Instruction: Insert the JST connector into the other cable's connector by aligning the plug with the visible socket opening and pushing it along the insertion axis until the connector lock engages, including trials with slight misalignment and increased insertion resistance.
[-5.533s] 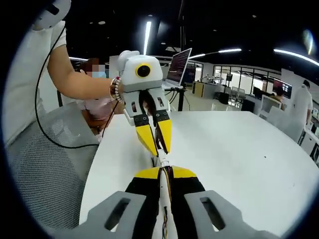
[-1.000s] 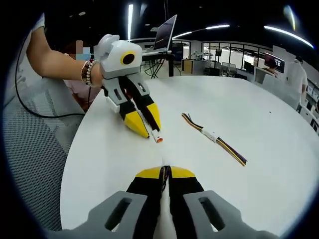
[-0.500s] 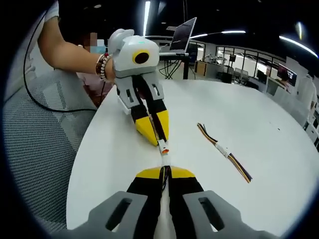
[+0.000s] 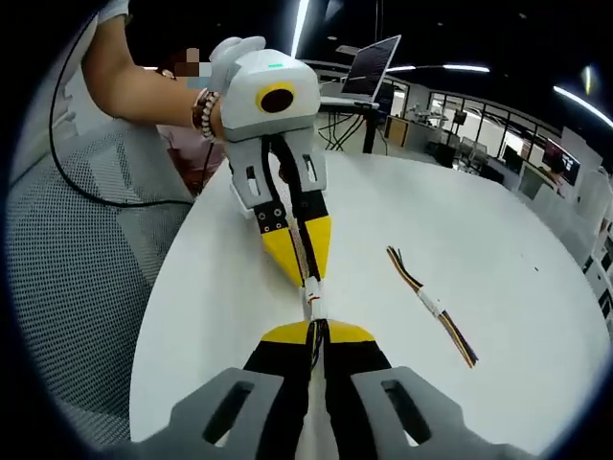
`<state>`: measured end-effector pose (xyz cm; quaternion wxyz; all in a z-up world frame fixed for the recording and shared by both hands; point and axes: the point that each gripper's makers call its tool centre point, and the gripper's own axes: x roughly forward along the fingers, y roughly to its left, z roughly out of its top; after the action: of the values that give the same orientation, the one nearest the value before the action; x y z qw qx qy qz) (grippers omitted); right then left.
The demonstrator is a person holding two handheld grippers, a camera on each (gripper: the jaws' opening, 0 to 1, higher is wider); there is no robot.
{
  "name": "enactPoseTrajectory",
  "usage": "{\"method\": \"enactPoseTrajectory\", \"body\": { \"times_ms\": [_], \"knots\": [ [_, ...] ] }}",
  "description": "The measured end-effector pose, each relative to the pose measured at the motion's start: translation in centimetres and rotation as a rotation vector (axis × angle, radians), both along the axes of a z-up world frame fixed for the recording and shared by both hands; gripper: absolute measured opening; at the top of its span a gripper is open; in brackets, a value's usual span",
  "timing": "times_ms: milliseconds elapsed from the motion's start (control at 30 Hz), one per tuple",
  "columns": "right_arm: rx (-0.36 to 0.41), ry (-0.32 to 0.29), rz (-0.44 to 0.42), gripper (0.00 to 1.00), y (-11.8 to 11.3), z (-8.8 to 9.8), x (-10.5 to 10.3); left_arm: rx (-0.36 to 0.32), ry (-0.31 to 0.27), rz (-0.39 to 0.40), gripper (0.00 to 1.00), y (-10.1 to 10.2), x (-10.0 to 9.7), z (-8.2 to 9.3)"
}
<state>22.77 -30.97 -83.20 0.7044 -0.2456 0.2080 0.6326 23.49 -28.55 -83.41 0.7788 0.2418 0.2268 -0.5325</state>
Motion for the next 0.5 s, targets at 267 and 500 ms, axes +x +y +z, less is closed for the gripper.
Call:
{"method": "enactPoseTrajectory", "body": {
  "times_ms": [267, 500],
  "knots": [
    [-0.029, -0.009, 0.020, 0.01, 0.13, -0.37, -0.25, 0.012, 0.004, -0.003, 0.00, 0.05, -0.06, -0.16],
    [-0.061, -0.008, 0.032, 0.00, 0.09, -1.07, -0.40, 0.015, 0.022, -0.002, 0.00, -0.05, -0.19, -0.53]
  ]
}}
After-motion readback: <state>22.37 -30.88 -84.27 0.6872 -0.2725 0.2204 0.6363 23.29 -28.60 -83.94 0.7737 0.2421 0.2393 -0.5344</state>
